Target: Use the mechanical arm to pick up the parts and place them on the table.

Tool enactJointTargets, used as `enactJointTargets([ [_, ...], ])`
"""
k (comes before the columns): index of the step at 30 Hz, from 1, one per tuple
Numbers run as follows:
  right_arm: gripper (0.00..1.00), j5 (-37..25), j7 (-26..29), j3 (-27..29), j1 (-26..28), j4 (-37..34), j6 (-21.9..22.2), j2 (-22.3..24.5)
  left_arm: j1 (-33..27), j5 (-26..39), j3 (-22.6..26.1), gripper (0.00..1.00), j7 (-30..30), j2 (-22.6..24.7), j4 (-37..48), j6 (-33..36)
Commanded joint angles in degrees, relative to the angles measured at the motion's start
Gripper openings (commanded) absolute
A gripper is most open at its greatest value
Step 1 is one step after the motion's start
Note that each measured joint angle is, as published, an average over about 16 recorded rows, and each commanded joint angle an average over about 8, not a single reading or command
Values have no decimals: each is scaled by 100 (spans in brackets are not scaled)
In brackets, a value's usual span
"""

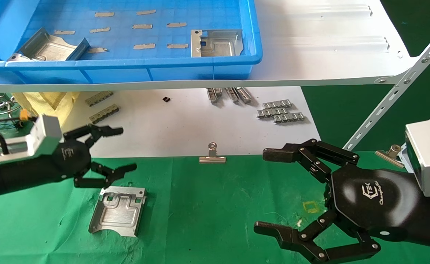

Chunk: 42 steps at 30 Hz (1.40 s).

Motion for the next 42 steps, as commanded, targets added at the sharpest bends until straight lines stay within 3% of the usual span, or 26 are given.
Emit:
enactJointTargets([
  [1,100,0,0,0,0,0,0,0,63,-33,-49,100,-95,-33,-146,-12],
  [42,100,0,0,-1,0,0,0,0,2090,-997,-1615,100,-3200,-1102,-4970,-432],
])
